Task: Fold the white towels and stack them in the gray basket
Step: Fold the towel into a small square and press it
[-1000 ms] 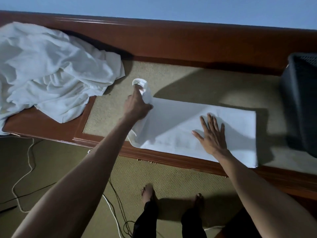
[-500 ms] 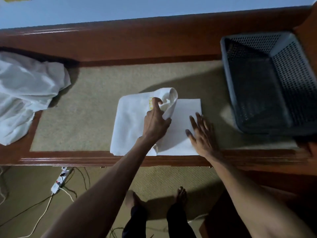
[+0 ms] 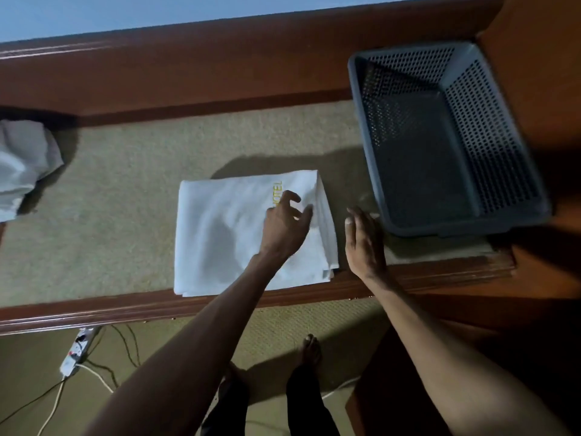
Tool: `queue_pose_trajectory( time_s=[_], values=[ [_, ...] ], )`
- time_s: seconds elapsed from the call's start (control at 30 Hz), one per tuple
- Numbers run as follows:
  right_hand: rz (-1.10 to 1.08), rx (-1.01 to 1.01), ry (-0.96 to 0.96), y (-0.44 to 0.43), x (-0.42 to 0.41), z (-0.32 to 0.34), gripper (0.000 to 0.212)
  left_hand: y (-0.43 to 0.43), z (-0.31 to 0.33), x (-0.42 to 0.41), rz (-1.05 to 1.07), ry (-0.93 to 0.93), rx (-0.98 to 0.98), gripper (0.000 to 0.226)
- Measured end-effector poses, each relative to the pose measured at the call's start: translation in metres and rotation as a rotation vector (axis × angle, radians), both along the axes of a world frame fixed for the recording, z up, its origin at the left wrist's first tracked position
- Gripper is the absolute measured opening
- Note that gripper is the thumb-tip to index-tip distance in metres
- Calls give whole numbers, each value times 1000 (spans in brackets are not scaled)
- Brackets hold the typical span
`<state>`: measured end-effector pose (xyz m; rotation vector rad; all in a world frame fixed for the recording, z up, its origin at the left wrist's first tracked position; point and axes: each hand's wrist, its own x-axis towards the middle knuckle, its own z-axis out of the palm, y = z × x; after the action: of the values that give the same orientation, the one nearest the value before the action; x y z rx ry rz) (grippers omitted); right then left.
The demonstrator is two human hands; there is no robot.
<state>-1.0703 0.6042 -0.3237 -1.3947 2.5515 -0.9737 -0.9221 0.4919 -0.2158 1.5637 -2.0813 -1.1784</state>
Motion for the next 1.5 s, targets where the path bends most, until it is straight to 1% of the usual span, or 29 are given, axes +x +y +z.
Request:
queue_pose_trajectory(
  time_s=[0.07,0.13,0.23,0.3,0.37,0.4,0.43,0.47,0.5,0.53,0.6,0.63,0.73,0.8,0.87,0.93,0.97,1.0,1.03,1.1,1.17,1.2,1.23,1.27,1.3,1.37,1.4,1.47,1.5],
  values=[
    [-22,-81,-7,-10,6,7,36,-9,6,17,97,4,-64,23],
    [37,-142,18,-24,15,17,29,-19,9,39,186,-40,-127,19],
    [130,-126,-55,-57,31,42,36,-33,10,78,275,-133,-201,19],
    [189,-86,-6,-80,44,49,42,-41,4,108,296,-186,-247,25],
    [288,-3,61,-103,55,51,45,-46,-3,138,331,-289,-244,40],
    [336,63,81,-114,59,52,47,-47,-8,153,381,-350,-175,51],
    [378,144,85,-126,62,52,50,-48,-10,164,430,-382,-67,63],
    [404,226,86,-136,65,54,53,-49,-11,174,478,-366,79,71],
    [427,304,91,-145,67,55,56,-50,-10,183,513,-312,230,74],
    [451,368,96,-153,69,55,59,-51,-8,190,529,-212,377,68],
    [472,431,107,-165,71,56,64,-52,-3,201,486,14,614,52],
    [475,434,107,-169,73,56,65,-51,-4,207,428,78,669,52],
    [465,460,95,-180,79,59,67,-50,-10,218,213,182,687,51],
    [482,488,91,-186,87,61,66,-54,-11,221,71,228,705,57],
    [487,502,71,-189,91,59,68,-65,-6,224,-44,230,764,67],
    [463,503,61,-190,94,59,79,-82,-2,226,-107,169,804,77],
    [449,505,71,-192,93,57,83,-94,-1,228,-133,139,824,86],
    [429,512,79,-193,91,55,86,-108,-2,230,-160,103,843,94],
    [401,532,75,-195,90,53,87,-123,0,230,-199,67,850,96],
    [340,557,61,-198,91,53,95,-158,-1,234,-247,-20,822,89],
    [298,540,56,-202,96,53,100,-194,3,234,-198,-153,735,90],
    [269,548,48,-203,99,56,98,-212,6,233,-171,-230,665,88],
    [241,575,-12,-205,100,61,94,-231,9,229,-149,-286,586,82],
    [239,627,-48,-204,100,68,87,-248,11,224,-136,-303,514,79],
    [227,648,-75,-205,100,69,75,-266,13,218,-129,-293,450,80],
    [201,577,-90,-205,97,65,54,-294,18,202,-116,-244,344,85],
    [144,523,-88,-208,96,62,51,-304,20,193,-92,-212,287,86],
    [-6,406,-65,-220,99,60,55,-317,18,175,-27,-141,158,81],
    [-58,336,-33,-227,100,57,54,-319,16,166,-4,-115,91,78]
  ],
)
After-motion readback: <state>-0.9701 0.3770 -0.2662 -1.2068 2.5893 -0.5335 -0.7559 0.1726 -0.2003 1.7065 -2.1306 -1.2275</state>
